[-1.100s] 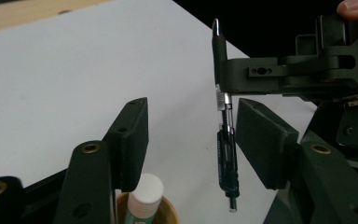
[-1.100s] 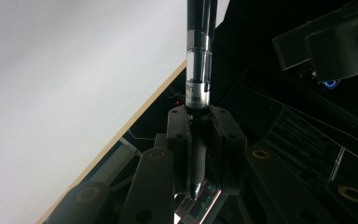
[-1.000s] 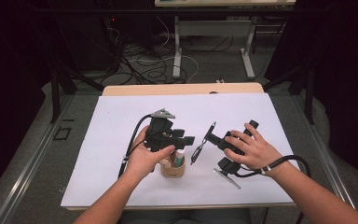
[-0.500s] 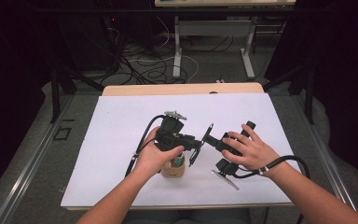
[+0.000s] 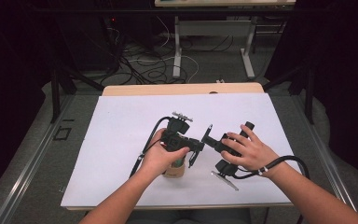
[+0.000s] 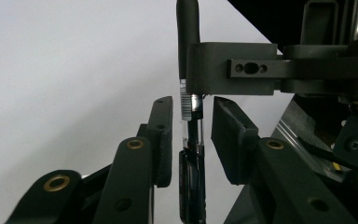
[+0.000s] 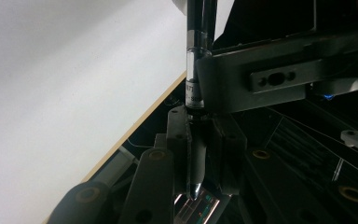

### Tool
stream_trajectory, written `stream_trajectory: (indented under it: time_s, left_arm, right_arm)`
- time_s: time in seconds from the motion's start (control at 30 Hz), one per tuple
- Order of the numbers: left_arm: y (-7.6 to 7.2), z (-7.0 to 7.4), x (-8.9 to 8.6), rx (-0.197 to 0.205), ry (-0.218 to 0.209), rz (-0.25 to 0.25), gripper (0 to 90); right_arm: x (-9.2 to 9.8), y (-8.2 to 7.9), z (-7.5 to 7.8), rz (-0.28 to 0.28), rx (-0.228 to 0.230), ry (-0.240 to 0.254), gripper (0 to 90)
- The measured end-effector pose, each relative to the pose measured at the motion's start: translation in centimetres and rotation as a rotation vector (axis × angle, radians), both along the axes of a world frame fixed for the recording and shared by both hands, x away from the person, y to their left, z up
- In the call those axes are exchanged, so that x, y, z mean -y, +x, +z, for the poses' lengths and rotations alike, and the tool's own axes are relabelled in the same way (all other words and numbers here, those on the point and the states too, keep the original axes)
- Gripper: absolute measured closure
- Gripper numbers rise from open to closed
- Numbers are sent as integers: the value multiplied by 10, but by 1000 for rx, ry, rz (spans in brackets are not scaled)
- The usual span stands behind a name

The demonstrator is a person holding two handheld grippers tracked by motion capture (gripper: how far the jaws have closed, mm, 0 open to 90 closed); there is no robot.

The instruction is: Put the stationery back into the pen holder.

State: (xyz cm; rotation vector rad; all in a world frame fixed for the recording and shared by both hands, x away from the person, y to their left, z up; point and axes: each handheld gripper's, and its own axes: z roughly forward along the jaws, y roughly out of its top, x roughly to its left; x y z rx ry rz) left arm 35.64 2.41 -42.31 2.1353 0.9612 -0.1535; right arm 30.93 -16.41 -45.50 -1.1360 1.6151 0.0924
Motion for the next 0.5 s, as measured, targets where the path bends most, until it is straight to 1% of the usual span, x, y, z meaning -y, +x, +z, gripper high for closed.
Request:
stream_trajectory:
  time_s: [0.03,0.1,0.2,0.23,0.3,0.33,0.5]
  left_arm:
    - [0,0,0,-10,6,0,725]
    - [0,-1,1,-24,19,9,750]
    - [0,-1,2,-34,21,18,779]
    - [0,-1,3,-41,22,25,782]
    - [0,-1,3,-43,27,25,785]
    - [0,-1,3,-48,23,30,787]
    - [-1,-1,3,-39,31,35,789]
  right_arm:
    - [0,-1,0,-10,1,-2,797]
    - [0,-1,-1,-3,-5,9,797]
    - [-1,0,-2,14,-6,14,797]
    - [0,-1,-2,5,-6,11,797]
    - [-1,-1,-1,5,-2,0,797]
    - [-1,-1,-1,6,-1,-3,797]
    - [-1,0,-2,13,-7,7,797]
